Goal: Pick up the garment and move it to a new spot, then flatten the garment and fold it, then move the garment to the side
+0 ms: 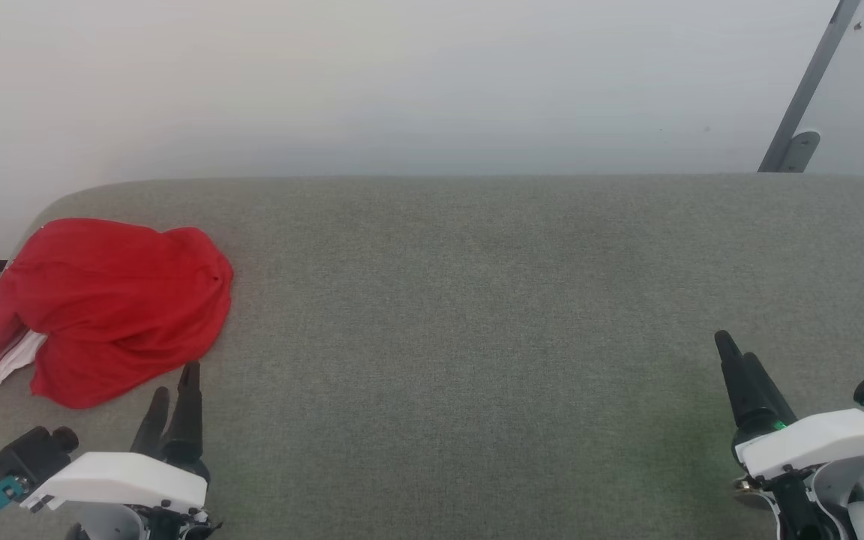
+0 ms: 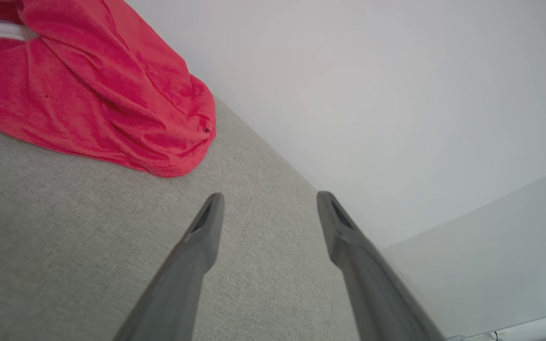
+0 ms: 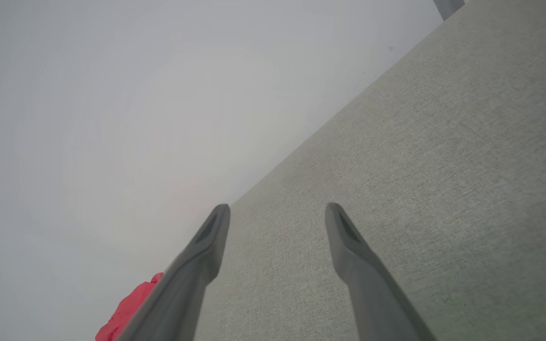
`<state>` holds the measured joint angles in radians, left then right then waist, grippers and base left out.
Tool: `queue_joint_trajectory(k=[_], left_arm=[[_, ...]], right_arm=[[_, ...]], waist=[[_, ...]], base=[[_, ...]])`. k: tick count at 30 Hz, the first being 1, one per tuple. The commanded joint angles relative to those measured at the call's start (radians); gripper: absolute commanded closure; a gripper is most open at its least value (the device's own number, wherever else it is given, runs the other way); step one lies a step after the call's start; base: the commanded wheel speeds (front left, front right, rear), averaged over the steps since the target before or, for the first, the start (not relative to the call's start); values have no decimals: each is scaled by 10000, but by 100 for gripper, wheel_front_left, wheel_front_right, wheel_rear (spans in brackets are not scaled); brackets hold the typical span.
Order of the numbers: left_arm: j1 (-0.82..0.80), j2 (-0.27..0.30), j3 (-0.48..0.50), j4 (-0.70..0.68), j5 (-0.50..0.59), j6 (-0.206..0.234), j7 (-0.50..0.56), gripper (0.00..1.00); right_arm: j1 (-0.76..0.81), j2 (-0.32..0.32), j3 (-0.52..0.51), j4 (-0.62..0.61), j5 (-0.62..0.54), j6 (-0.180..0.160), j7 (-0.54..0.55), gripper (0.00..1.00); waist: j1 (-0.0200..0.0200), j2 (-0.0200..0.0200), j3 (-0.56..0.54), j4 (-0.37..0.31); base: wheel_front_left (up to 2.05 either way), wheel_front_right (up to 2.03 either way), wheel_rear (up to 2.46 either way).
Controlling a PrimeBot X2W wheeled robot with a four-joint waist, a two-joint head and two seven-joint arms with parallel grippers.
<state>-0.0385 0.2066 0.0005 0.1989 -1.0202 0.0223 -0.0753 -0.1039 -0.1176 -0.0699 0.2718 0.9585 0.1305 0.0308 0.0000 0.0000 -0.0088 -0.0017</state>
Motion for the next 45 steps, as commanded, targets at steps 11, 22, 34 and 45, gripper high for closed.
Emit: queue_joint_trajectory(k=[11, 22, 34, 45], left_arm=[[105, 185, 83, -243, 1406, -19, -394, 0], [183, 281, 83, -338, 2552, -72, -716, 0], [288, 380, 8, -409, 3567, -57, -1008, 0], [359, 556, -171, -544, 4468, 88, -1270, 0]], right_arm=[[-155, -191, -162, -367, -1352, 2, -245, 0], [-131, -310, -184, -501, -2447, 2, -400, 0], [-38, -401, -144, -683, -3497, 2, -520, 0], [33, -478, -94, -858, -4399, 3, -601, 0]], waist=[[0, 0, 11, 7], [0, 0, 13, 27], [0, 0, -1, 43], [0, 0, 15, 30]], base=[[0, 0, 0], [0, 0, 0], [0, 0, 0], [0, 0, 0]])
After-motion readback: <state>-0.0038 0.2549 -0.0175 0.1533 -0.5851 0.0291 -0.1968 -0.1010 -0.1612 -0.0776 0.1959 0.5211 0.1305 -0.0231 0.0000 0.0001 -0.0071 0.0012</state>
